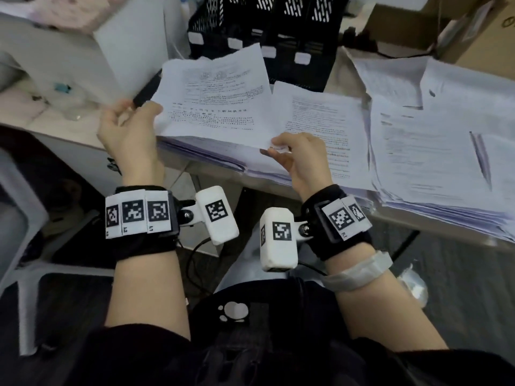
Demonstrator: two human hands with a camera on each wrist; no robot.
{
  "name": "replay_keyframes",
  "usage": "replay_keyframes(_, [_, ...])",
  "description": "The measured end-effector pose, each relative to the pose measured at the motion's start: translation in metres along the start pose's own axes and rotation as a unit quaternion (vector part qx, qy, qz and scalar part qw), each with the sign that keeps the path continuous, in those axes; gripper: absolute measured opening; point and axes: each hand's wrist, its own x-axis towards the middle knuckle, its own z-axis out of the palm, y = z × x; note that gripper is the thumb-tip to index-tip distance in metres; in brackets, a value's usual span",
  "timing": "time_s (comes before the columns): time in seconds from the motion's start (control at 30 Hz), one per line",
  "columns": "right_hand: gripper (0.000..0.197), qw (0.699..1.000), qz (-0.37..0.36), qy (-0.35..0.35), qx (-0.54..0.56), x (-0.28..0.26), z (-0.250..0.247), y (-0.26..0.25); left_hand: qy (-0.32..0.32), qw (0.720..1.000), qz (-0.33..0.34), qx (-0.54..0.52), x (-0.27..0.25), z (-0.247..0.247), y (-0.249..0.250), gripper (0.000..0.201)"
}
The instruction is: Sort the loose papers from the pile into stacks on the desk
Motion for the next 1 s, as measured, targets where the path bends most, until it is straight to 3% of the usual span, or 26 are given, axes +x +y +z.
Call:
replay_keyframes(0.13, [0.019,1.0,0.021,-0.021,0.0,-0.002,0.013,0.004,-0.066,0.996,-0.011,0.05,0.006,-0.006,-0.004,0.05])
replay_keyframes(0.37, [0.024,0.973,0.075,-0.15,-0.159,-0.001,0.019,0.01,-0.028,0.971,0.097,0.218,0.02,-0.009,-0.01,0.07])
replay_keyframes(0.6, [0.033,0.976,0.014,-0.101,-0.194,0.007,0.013,0.003,-0.008,0.946,0.128,0.297,0.016,-0.001,-0.01,0.08])
replay_keyframes(0.67, [0.035,0.976,0.0,-0.09,-0.196,0.008,0.01,-0.001,-0.005,0.92,0.166,0.355,0.01,0.003,-0.01,0.081])
replay_keyframes(0.73, [0.035,0.976,-0.021,-0.082,-0.2,0.008,0.006,-0.006,-0.01,0.888,0.187,0.421,0.003,0.011,-0.006,0.079])
replay_keyframes(0.8, [0.035,0.974,-0.041,-0.078,-0.208,0.007,0.0,-0.014,-0.025,0.873,0.186,0.45,-0.001,0.02,-0.005,0.072])
replay_keyframes(0.9, [0.032,0.97,-0.067,-0.071,-0.222,0.006,-0.01,-0.03,-0.105,0.905,0.177,0.371,-0.01,0.038,-0.003,0.061])
replay_keyframes(1.0, [0.027,0.965,-0.09,-0.061,-0.238,0.005,-0.023,-0.051,-0.171,0.908,0.176,0.339,-0.028,0.065,0.002,0.044])
